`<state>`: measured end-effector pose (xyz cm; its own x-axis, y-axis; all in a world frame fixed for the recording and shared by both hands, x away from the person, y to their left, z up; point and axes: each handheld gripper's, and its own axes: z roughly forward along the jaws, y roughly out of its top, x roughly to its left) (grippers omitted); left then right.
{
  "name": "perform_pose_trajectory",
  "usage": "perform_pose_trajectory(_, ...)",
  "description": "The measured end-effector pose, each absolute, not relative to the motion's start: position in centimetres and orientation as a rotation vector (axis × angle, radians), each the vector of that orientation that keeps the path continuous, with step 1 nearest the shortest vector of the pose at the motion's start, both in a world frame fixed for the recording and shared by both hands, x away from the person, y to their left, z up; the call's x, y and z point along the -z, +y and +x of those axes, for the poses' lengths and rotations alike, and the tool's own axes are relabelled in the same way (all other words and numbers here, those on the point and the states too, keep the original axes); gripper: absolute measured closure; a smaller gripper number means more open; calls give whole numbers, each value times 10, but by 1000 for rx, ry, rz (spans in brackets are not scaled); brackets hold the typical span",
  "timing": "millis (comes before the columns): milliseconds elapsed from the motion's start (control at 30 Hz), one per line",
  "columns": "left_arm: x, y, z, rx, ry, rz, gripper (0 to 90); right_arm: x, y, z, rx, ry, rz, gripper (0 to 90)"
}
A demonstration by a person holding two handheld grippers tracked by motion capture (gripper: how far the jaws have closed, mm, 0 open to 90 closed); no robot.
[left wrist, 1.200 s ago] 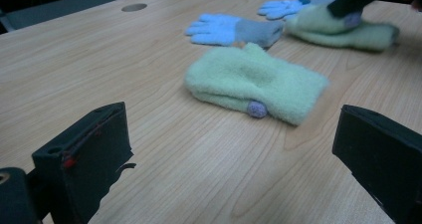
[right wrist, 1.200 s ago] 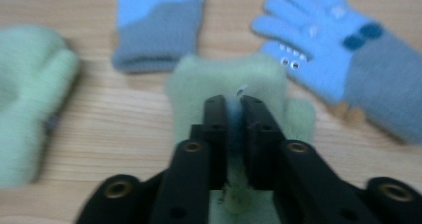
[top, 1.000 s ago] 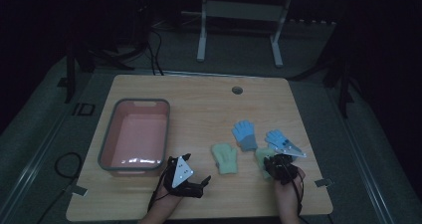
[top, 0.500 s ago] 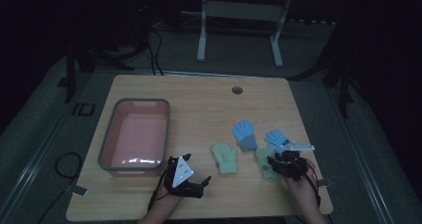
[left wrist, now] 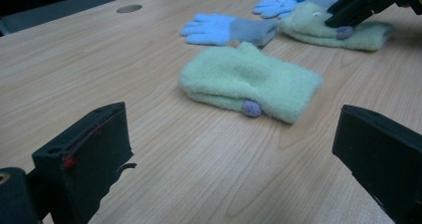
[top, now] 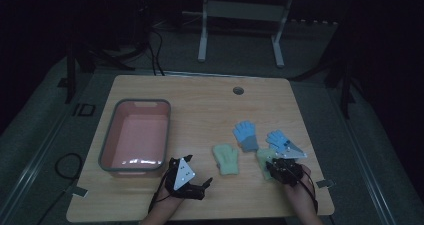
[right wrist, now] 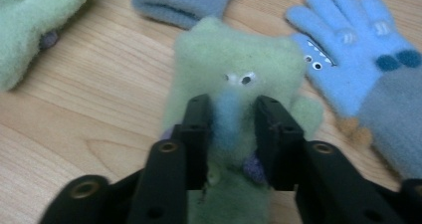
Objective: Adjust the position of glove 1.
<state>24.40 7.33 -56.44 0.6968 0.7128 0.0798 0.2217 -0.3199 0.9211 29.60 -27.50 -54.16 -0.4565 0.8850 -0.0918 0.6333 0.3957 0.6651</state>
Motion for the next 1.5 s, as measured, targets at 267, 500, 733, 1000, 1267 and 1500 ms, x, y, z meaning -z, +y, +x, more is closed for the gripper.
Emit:
perform_pose_trajectory(267, 564, 75, 245, -590, 755, 1860, 22, 529, -271, 288, -840, 2139, 1376, 867)
perform_pose_trajectory(500, 564, 75, 245, -592, 753, 1861, 22, 480, -260, 284, -933, 2071, 1343, 870)
perform_pose_trajectory(733, 564, 75, 245, -590, 759, 1861, 22, 457, -235, 287, -979, 2054, 1279, 871)
perform_pose_trajectory(1000, 564, 74, 245, -595, 753, 1862, 23, 447, -194, 285, -1024, 2097, 1245, 871)
perform_pose_trajectory(1267, 564, 75, 245, -595, 750, 1864, 22, 466, -157, 291, -993, 2152, 1275, 871)
perform_pose_trajectory(1500, 564, 75, 245, -594, 749, 1860, 22, 487, -131, 296, -929, 2206, 1263, 870)
